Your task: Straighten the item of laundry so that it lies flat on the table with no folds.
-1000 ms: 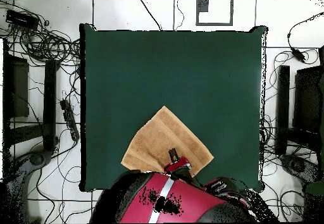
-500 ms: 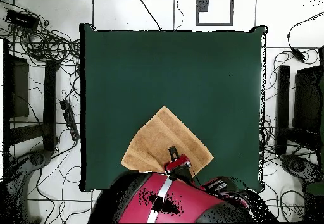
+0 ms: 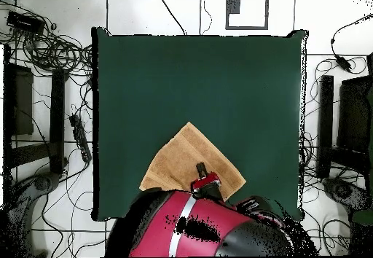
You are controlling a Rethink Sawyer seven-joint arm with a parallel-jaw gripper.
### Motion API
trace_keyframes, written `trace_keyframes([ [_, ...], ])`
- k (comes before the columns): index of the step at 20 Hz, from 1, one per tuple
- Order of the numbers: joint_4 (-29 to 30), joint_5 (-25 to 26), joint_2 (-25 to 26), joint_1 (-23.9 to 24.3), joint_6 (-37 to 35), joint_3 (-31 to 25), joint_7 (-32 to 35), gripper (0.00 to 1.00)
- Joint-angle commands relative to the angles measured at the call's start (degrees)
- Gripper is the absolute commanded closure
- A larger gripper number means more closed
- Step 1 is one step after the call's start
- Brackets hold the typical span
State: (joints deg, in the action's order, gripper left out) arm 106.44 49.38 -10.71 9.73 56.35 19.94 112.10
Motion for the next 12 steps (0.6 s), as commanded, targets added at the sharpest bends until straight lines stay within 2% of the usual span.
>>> trace_keyframes([
  [1,-12.4,0.6,5.3,-2.2,-7.4,-7.9,2.9,1.00],
  [4,-14.3,7.3,5.1,-1.9,-12.2,-10.2,9.5,1.00],
  [12,-18.5,21.7,5.7,-2.1,-18.0,-14.4,23.7,1.00],
])
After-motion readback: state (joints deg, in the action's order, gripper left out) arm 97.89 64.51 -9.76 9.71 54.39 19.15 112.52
